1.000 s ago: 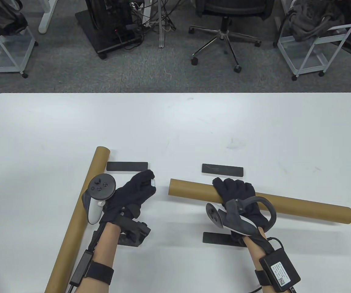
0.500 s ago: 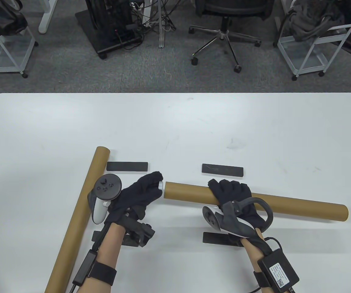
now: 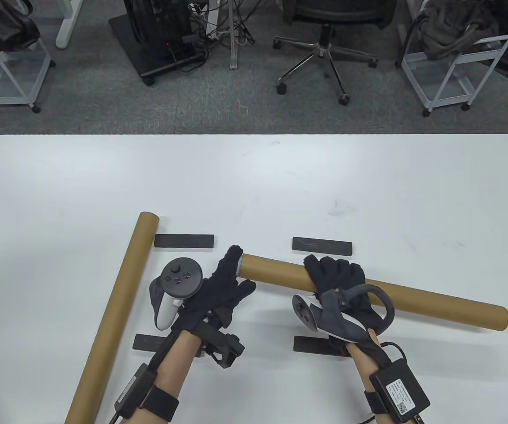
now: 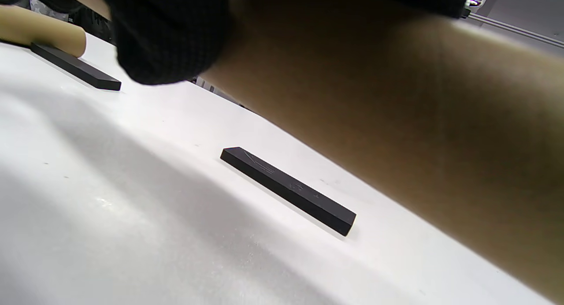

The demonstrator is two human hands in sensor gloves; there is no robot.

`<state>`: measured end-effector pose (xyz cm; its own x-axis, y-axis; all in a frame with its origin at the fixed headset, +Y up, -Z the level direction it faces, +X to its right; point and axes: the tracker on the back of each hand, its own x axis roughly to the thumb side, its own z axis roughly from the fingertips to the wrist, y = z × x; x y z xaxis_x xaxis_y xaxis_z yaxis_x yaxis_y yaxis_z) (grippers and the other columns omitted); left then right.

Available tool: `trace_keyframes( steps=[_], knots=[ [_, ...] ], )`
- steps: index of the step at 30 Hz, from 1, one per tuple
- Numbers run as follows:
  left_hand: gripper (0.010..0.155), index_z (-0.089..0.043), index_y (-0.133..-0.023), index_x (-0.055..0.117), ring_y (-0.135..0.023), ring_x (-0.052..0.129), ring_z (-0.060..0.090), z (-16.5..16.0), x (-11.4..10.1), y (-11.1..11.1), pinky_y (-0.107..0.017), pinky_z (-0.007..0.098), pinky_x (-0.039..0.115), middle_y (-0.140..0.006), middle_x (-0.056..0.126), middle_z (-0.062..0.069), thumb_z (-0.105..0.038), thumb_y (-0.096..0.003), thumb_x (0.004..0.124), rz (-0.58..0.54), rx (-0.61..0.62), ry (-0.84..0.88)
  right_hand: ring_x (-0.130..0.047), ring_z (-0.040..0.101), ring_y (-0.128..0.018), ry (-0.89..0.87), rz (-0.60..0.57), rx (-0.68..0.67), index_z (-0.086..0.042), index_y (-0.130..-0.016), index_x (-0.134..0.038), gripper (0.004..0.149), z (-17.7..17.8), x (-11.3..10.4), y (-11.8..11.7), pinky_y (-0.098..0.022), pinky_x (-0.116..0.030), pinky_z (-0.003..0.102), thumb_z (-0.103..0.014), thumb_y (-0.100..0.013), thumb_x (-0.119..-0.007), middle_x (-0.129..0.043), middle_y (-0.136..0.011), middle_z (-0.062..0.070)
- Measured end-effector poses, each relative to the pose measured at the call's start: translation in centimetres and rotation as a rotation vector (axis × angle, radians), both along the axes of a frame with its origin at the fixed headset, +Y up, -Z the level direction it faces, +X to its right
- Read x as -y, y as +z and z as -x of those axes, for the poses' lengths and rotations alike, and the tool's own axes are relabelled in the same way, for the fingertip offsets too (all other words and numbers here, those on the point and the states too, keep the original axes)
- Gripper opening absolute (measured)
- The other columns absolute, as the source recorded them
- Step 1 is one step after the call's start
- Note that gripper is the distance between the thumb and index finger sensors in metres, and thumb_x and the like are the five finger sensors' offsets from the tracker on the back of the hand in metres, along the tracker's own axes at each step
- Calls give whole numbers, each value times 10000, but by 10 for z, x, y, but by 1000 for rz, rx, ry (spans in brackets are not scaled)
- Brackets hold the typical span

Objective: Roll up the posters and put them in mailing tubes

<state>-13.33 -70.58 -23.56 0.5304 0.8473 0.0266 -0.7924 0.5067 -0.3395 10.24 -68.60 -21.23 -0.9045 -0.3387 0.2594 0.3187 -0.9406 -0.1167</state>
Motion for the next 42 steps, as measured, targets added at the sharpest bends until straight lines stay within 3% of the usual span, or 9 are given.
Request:
trace_keyframes(
  steps=[3, 8, 10, 13, 19, 22, 26, 29, 42],
  knots=[
    [883, -67, -1194, 208, -1136, 491, 467, -8, -2, 2, -819, 558, 586, -1257, 273, 295, -356, -553, 742, -6, 46, -13, -779, 477, -905, -3, -5, 8, -138, -1095, -453, 780, -4, -1, 0, -659, -658, 670, -347, -422, -787, -684, -1064, 182],
    [839, -128, -1206, 283, -1148, 526, 435, 4, 0, -4, -826, 558, 570, -1274, 324, 233, -374, -552, 746, -1, 69, 17, -779, 462, -912, -5, 29, 17, -150, -1099, -436, 787, -6, 0, -1, -662, -666, 658, -363, -425, -781, -674, -1070, 171],
    [845, -131, -1209, 284, -1159, 463, 460, 10, -2, -5, -834, 589, 515, -1280, 290, 231, -389, -551, 749, 8, 88, 12, -780, 464, -911, 8, 23, 16, -149, -1101, -434, 789, -6, 1, -1, -660, -670, 664, -365, -426, -781, -675, -1069, 173],
    [862, -131, -1215, 280, -1163, 454, 461, 22, -8, -5, -838, 591, 504, -1286, 294, 219, -429, -548, 737, -57, 74, -73, -782, 468, -907, 15, 37, 32, -149, -1101, -436, 791, -10, 2, -2, -657, -674, 663, -368, -426, -783, -676, -1069, 175],
    [826, -160, -1219, 350, -1167, 486, 450, 54, -18, -8, -832, 604, 519, -1294, 370, 183, -517, -547, 672, -266, -81, -451, -787, 464, -906, 2, 42, 40, -143, -1102, -430, 793, -14, 3, -3, -658, -677, 654, -373, -427, -779, -676, -1068, 174],
    [820, -186, -1223, 332, -1177, 429, 457, 66, -20, -9, -837, 625, 478, -1304, 331, 165, -523, -552, 661, -315, -126, -589, -787, 462, -906, 11, 42, 38, -144, -1103, -431, 793, -14, 4, -2, -658, -679, 650, -376, -429, -777, -677, -1068, 172],
    [836, -257, -1221, 263, -1184, 341, 462, 72, -16, -10, -828, 657, 443, -1310, 243, 134, -589, -537, 614, -448, -205, -1081, -787, 460, -906, 18, 56, 42, -146, -1104, -427, 794, -13, 5, -3, -659, -678, 650, -378, -429, -775, -675, -1068, 175],
    [845, -280, -1220, 234, -1191, 278, 462, 73, -4, -12, -831, 679, 388, -1312, 180, 110, -590, -536, 619, -337, -172, -1057, -789, 464, -903, 21, 62, 50, -144, -1103, -426, 794, -14, 5, -4, -656, -680, 650, -378, -429, -775, -677, -1067, 175],
    [835, -270, -1219, 249, -1189, 289, 459, 72, -3, -15, -833, 672, 397, -1310, 193, 117, -577, -537, 621, -335, -185, -1088, -796, 468, -896, 18, 130, 181, -131, -1109, -419, 800, -28, -6, -24, -644, -691, 652, -384, -435, -769, -674, -1066, 182]
  ],
)
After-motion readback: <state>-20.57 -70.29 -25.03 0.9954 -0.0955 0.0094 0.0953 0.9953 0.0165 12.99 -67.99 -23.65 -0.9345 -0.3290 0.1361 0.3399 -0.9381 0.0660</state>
